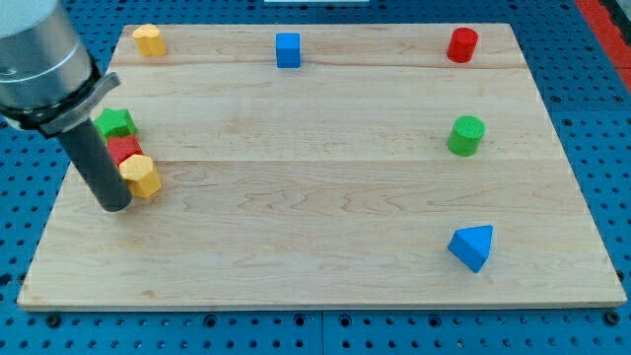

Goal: Push the stars towards the center of the board

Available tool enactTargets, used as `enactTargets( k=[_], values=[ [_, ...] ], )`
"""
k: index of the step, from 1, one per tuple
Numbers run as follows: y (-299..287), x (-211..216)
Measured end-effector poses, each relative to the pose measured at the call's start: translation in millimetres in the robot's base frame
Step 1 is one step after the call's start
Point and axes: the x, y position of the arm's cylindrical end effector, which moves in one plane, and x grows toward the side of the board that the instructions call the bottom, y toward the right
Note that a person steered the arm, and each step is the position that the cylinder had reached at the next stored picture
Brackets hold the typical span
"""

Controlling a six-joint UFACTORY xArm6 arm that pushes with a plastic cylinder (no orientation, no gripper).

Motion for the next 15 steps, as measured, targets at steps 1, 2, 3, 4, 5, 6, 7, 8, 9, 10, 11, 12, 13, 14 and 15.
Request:
enactTargets(
  k=[1, 2, 3, 4, 5, 6, 7, 8, 9, 10, 11, 12, 13, 14, 15],
  values=[
    [-13, 0],
    [-30, -21],
    [-37, -47],
    [0, -79],
    [22, -84],
    [23, -100],
    [26, -152],
    [-14, -170],
    [-77, -158],
    [-79, -157],
    [-58, -135],
    [-67, -103],
    [-51, -92],
    [-58, -102],
    [-51, -123]
  ],
)
